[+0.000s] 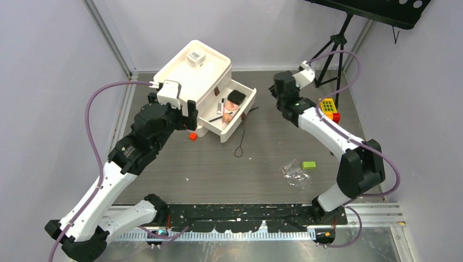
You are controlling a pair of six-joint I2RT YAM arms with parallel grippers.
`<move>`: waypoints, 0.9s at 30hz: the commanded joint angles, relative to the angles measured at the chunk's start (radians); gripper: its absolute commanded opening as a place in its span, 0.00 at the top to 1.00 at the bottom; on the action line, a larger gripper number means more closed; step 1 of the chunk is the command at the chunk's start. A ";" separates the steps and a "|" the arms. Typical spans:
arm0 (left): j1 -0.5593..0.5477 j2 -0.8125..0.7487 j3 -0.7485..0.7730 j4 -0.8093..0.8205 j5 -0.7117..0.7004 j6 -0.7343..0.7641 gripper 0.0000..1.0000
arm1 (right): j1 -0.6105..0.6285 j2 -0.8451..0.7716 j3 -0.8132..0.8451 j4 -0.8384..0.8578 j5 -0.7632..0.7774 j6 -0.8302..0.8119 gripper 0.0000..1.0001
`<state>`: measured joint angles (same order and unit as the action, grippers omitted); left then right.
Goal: Organize the makeup
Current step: Move the makeup brush to the center of the board.
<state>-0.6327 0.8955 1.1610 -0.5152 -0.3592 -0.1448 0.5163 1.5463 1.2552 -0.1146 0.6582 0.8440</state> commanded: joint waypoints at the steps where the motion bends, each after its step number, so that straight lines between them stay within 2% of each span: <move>1: 0.004 -0.011 0.011 0.021 -0.010 0.017 0.08 | -0.160 0.049 -0.044 -0.103 -0.240 0.017 0.61; 5: 0.004 -0.010 0.012 0.019 -0.011 0.019 0.08 | -0.235 0.130 -0.047 -0.090 -0.412 0.055 0.61; 8: 0.003 -0.009 0.011 0.020 -0.012 0.020 0.08 | -0.241 0.186 -0.070 0.027 -0.524 0.075 0.64; 12: 0.003 -0.010 0.011 0.017 -0.015 0.023 0.09 | -0.243 0.263 -0.092 0.186 -0.638 0.166 0.82; 17: 0.003 -0.011 0.010 0.016 -0.020 0.029 0.08 | -0.242 0.372 -0.112 0.391 -0.710 0.289 0.99; 25: 0.004 -0.009 0.010 0.017 -0.021 0.033 0.08 | -0.236 0.495 -0.095 0.631 -0.772 0.371 1.00; 27: 0.004 -0.007 0.010 0.016 -0.020 0.032 0.08 | -0.229 0.511 -0.087 0.639 -0.777 0.380 1.00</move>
<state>-0.6327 0.8955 1.1610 -0.5152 -0.3672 -0.1226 0.2741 2.0430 1.1450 0.3614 -0.0799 1.1767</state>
